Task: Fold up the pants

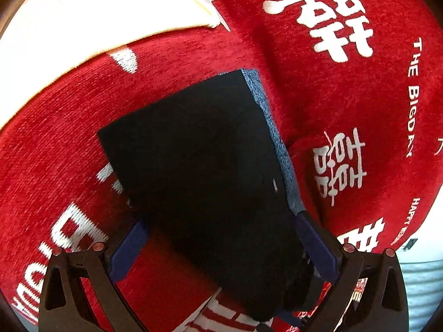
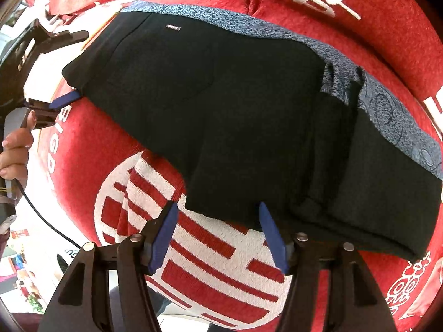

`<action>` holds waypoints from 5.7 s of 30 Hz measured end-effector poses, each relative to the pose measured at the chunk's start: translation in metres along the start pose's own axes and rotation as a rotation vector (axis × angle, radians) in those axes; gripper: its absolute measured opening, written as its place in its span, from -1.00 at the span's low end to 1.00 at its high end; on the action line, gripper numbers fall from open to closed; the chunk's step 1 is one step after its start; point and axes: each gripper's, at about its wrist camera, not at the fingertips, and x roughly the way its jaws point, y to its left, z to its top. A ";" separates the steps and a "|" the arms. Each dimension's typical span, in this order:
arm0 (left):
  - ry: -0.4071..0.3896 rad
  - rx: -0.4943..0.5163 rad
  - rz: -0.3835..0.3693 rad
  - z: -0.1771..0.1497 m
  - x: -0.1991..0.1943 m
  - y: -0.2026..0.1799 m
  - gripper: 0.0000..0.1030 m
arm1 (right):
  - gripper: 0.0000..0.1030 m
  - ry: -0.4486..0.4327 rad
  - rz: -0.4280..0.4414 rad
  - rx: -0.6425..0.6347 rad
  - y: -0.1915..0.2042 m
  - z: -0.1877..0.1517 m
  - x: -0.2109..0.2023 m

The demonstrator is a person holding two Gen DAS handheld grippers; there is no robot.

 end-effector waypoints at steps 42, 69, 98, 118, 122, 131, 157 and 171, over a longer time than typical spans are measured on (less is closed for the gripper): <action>-0.283 1.060 0.675 -0.088 0.036 -0.116 -0.32 | 0.59 0.176 0.381 -0.232 0.114 0.254 -0.044; -0.180 1.400 0.279 -0.265 0.029 -0.291 -0.32 | -0.66 -0.301 0.669 0.204 -0.149 0.055 -0.153; 0.128 1.337 0.446 -0.308 0.111 -0.277 0.12 | -0.45 -0.296 0.272 0.562 -0.298 -0.113 -0.085; 0.236 1.002 0.516 -0.232 0.114 -0.227 0.78 | -0.32 -0.228 0.120 0.550 -0.239 -0.114 -0.076; 0.255 0.978 0.505 -0.224 0.107 -0.222 0.78 | -0.09 -0.205 0.082 0.573 -0.230 -0.114 -0.081; 0.287 0.998 0.528 -0.203 0.095 -0.208 0.79 | 0.23 -0.175 0.068 0.629 -0.194 -0.114 -0.087; 0.299 0.878 0.492 -0.171 0.095 -0.198 1.00 | 0.56 -0.268 0.120 0.599 -0.192 -0.096 -0.106; 0.293 0.774 0.531 -0.157 0.129 -0.225 1.00 | 0.57 -0.199 0.136 0.612 -0.290 -0.087 -0.098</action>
